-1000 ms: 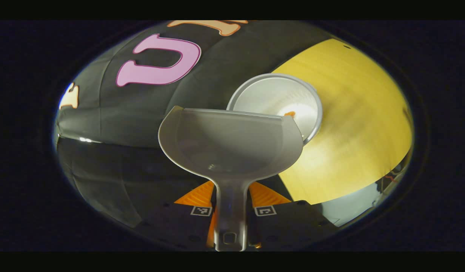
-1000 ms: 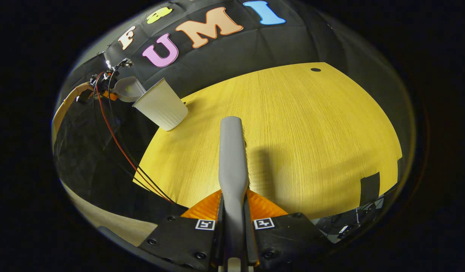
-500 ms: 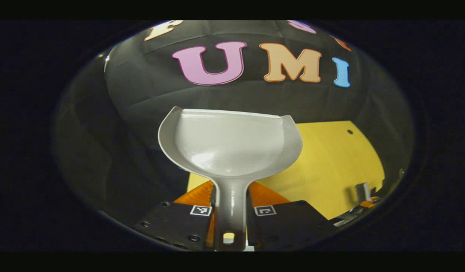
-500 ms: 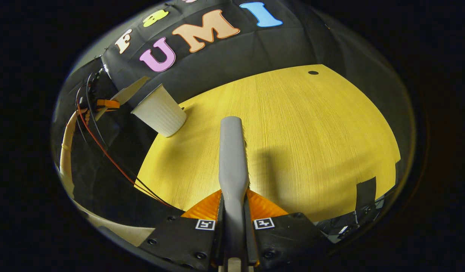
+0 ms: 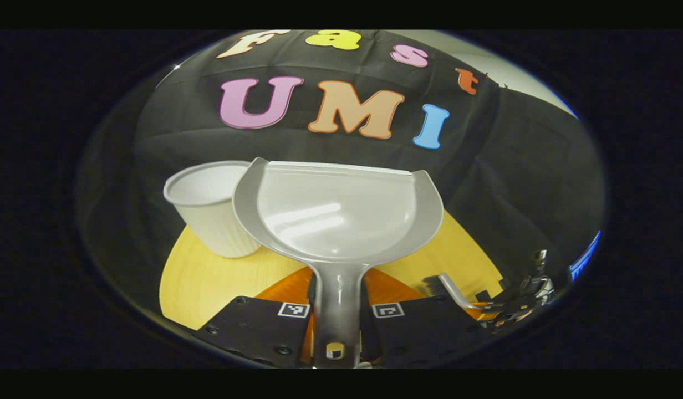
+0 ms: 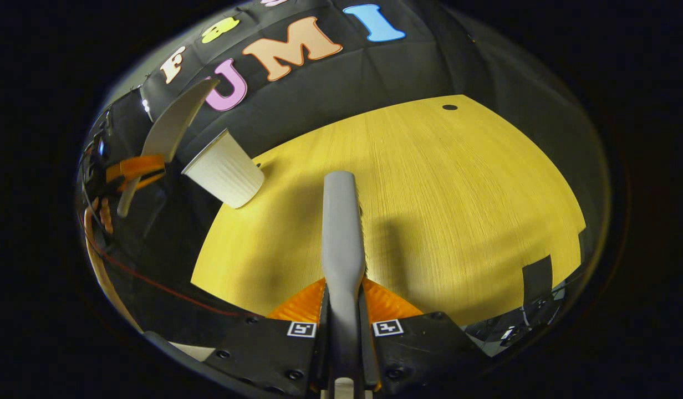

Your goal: Pick up the small broom and dustpan from the desktop, sweep the trash into the dustpan with the broom, and then empty the trash into the garbage bin.

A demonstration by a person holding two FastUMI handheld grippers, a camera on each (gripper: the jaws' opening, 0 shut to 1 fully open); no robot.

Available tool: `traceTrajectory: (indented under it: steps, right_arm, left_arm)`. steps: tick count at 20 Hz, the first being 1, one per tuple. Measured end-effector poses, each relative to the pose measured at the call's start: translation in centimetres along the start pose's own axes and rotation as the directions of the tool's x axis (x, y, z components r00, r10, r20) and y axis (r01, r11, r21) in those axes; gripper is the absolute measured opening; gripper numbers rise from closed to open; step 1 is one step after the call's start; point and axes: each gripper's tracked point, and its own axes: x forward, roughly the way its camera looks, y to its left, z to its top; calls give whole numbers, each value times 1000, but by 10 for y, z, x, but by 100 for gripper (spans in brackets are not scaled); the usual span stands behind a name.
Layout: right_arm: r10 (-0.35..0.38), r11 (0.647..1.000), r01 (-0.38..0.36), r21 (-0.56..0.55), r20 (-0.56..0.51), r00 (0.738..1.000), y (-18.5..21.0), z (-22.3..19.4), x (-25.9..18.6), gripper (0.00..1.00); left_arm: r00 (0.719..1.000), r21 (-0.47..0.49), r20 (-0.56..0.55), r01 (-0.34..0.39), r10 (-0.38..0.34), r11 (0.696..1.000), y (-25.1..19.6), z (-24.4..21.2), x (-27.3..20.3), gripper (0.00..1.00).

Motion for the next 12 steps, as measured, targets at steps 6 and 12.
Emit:
traceTrajectory:
  steps: [6, 12]
  right_arm:
    - [-72, 997, 72, -33, -4, 997, -6, -1, 42, 22]
    - [-142, 987, 140, -80, -27, 989, -7, -10, 60, 22]
  left_arm:
    - [974, -17, -213, -87, 81, 996, -8, -147, 45, 28]
    - [935, -24, -327, -153, 137, 988, 0, -202, 52, 29]
